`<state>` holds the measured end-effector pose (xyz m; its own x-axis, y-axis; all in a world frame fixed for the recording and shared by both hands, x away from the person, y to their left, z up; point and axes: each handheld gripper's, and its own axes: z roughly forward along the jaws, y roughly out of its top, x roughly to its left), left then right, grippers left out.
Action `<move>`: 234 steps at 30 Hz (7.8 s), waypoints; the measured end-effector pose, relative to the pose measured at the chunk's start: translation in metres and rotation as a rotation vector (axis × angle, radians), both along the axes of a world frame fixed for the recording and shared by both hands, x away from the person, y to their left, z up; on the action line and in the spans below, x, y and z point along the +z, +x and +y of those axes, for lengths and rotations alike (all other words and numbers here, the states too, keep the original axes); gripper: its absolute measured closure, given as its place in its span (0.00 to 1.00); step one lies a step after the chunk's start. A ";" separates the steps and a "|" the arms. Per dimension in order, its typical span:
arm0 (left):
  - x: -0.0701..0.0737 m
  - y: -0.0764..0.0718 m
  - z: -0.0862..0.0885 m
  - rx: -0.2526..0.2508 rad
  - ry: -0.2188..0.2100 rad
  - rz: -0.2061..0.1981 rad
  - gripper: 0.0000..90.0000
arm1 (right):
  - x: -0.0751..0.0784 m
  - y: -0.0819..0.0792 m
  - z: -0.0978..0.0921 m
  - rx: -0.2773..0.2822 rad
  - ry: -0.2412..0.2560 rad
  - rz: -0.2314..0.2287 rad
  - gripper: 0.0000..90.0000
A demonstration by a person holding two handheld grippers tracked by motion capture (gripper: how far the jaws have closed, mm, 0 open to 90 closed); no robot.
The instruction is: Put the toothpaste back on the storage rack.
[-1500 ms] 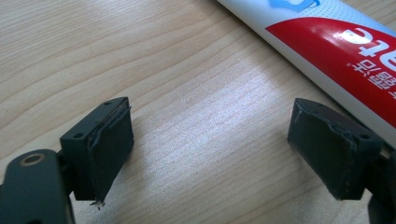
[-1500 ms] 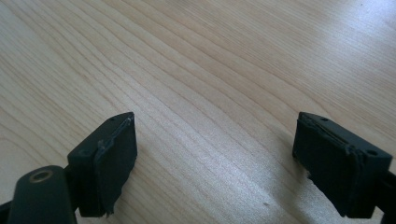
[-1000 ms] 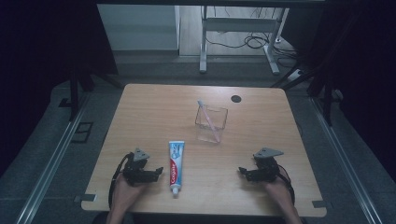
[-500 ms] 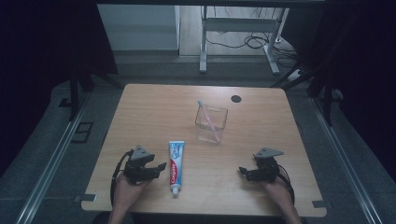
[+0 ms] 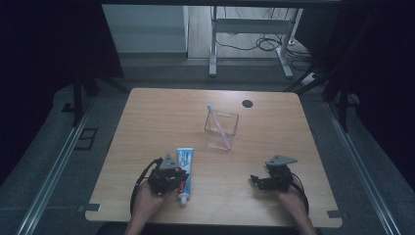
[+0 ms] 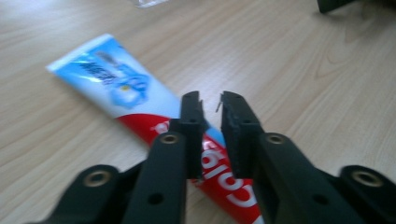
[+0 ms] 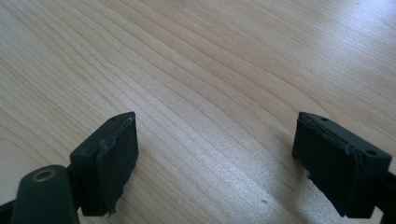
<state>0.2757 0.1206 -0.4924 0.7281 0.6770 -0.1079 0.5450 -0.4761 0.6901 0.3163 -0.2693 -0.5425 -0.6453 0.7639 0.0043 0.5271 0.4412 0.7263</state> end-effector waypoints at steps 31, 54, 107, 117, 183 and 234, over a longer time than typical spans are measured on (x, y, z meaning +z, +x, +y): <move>-0.007 0.002 0.004 -0.040 0.076 0.136 0.97 | 0.000 -0.001 0.000 0.001 0.001 0.000 0.17; -0.001 0.014 0.013 0.035 0.127 0.117 0.51 | 0.000 -0.001 0.000 0.004 0.002 -0.002 0.17; -0.014 0.050 0.001 0.071 0.143 0.230 0.80 | 0.000 -0.001 0.000 0.004 0.002 -0.001 0.17; -0.005 0.047 0.004 0.060 0.095 0.184 0.81 | 0.000 -0.001 0.000 0.005 0.003 -0.001 0.17; 0.092 0.101 -0.034 0.036 -0.078 -0.076 0.81 | 0.000 0.000 0.000 0.014 0.000 -0.004 0.17; 0.091 0.189 -0.122 0.040 -0.114 -0.201 0.81 | 0.000 -0.001 0.000 0.021 0.000 -0.002 0.17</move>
